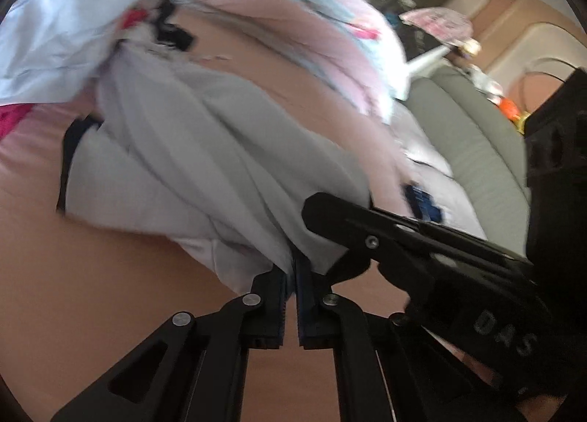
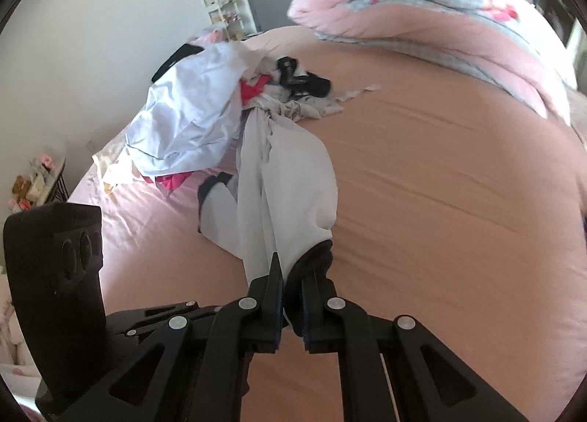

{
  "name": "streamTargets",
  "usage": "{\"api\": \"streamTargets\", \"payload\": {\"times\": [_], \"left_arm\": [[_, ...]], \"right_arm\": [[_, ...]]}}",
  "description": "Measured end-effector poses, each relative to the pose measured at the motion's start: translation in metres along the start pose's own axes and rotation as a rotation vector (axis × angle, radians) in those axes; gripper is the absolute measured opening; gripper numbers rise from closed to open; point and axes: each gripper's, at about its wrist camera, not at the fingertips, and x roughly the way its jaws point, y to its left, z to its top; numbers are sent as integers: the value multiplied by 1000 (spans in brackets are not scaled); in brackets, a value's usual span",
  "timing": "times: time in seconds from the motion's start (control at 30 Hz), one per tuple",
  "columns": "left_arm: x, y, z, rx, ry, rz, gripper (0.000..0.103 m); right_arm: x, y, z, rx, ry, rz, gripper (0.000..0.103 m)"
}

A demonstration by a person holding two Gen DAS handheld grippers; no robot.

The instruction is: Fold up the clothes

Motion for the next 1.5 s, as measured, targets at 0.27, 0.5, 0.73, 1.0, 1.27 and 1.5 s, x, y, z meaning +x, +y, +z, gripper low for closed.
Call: {"api": "streamTargets", "payload": {"times": [0.27, 0.5, 0.73, 1.0, 1.27, 1.5], "left_arm": [[50, -112, -48, 189, 178, -147, 3], [67, -182, -87, 316, 275, -224, 3], [9, -121, -40, 58, 73, -130, 3], [-1, -109, -60, 72, 165, -61, 13], [56, -176, -117, 188, 253, -81, 65], [90, -171, -118, 181, 248, 68, 7]], "right_arm": [[-86, -69, -39, 138, -20, -82, 6], [-155, -143, -103, 349, -53, -103, 6], [-183, -178, -128, 400, -68, -67, 8], [-177, -179, -131, 427, -75, 29, 15], [-183, -188, -151, 473, -71, 104, 15], [-187, -194, -159, 518, -81, 112, 15]]}}
